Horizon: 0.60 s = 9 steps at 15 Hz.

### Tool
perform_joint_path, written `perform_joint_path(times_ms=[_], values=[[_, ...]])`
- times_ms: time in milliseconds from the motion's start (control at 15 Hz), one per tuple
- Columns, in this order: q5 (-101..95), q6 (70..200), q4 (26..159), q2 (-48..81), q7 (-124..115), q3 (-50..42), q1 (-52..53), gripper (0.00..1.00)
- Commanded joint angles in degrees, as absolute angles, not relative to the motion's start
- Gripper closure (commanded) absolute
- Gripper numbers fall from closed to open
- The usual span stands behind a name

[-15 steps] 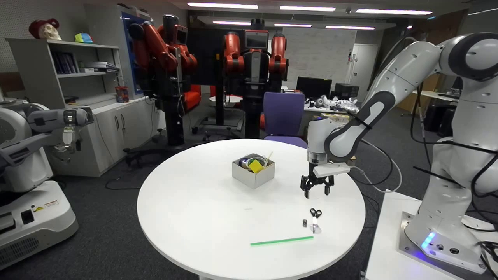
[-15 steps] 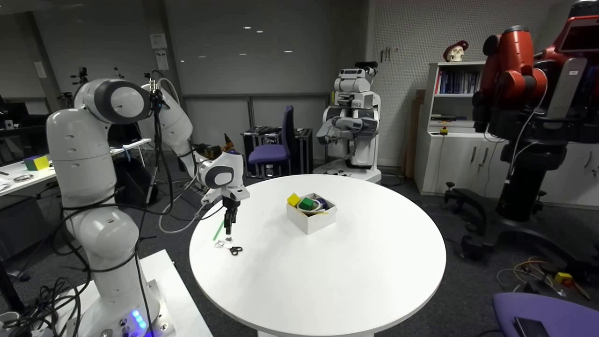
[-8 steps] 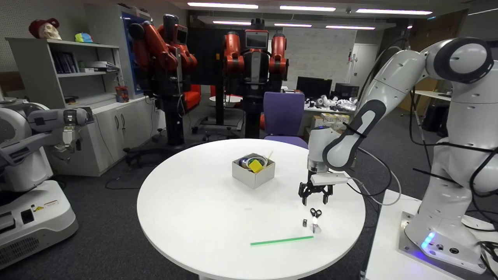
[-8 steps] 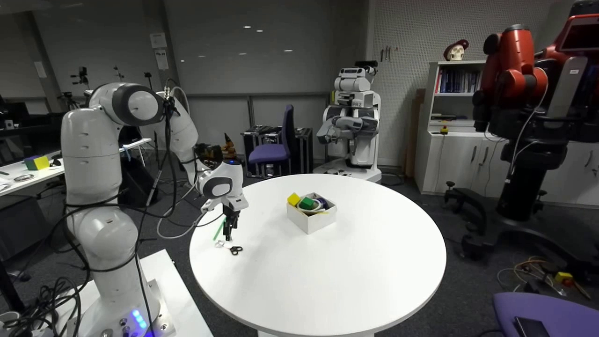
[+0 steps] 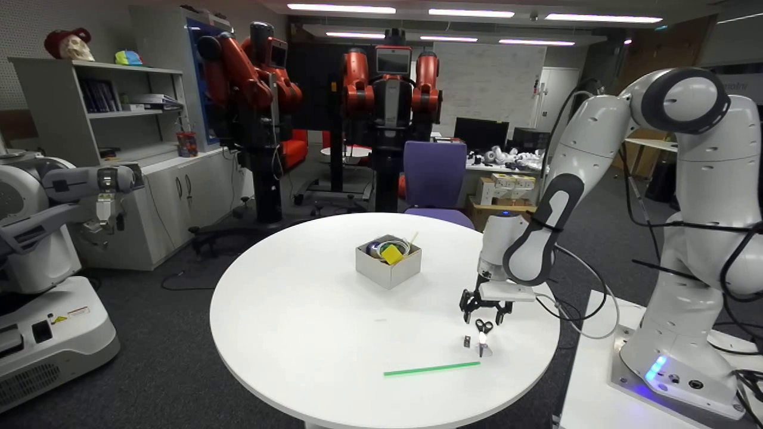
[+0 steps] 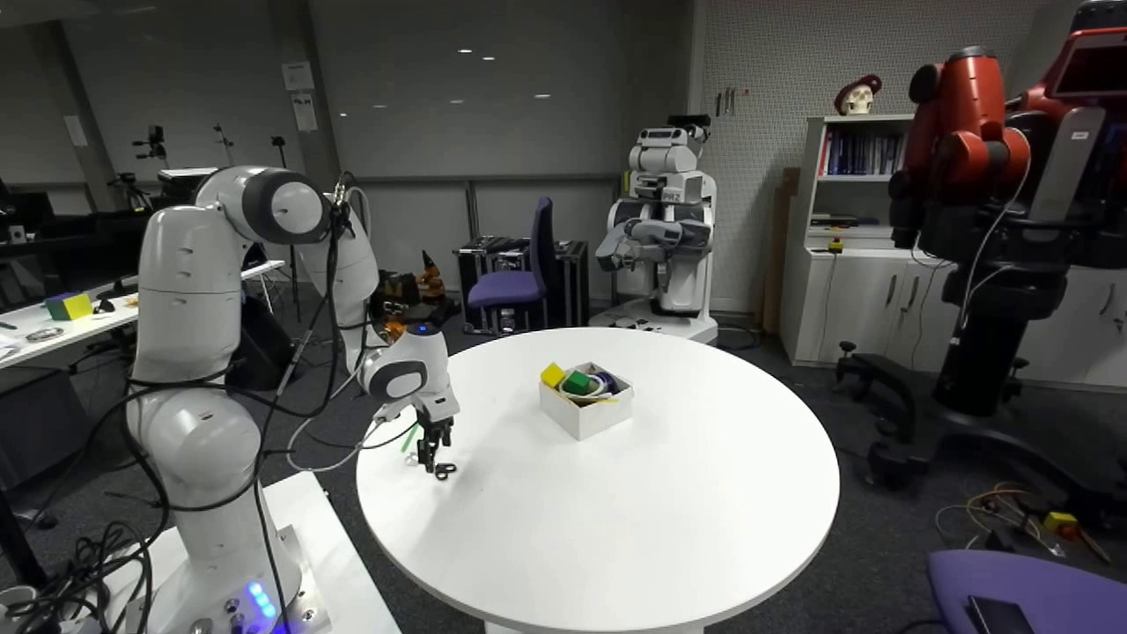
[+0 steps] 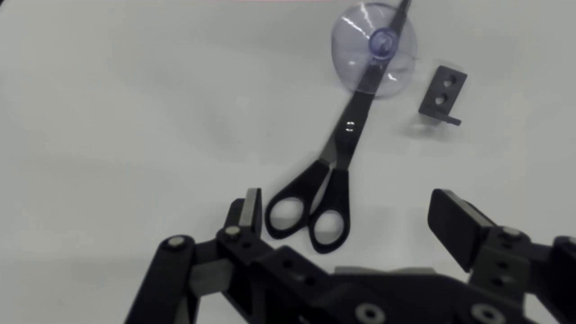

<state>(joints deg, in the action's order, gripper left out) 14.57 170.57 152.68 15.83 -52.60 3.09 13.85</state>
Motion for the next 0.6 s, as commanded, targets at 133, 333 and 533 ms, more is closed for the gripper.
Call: perform_joint_path(times_ms=[133,333,533], values=[[13.9,174.9,155.8,16.5,-56.4,0.0,17.9,0.00],[12.5,174.8,154.7,18.6,-59.0,-2.9,21.2,0.00],[11.2,174.2,153.6,20.2,-61.5,-6.0,24.6,0.00]])
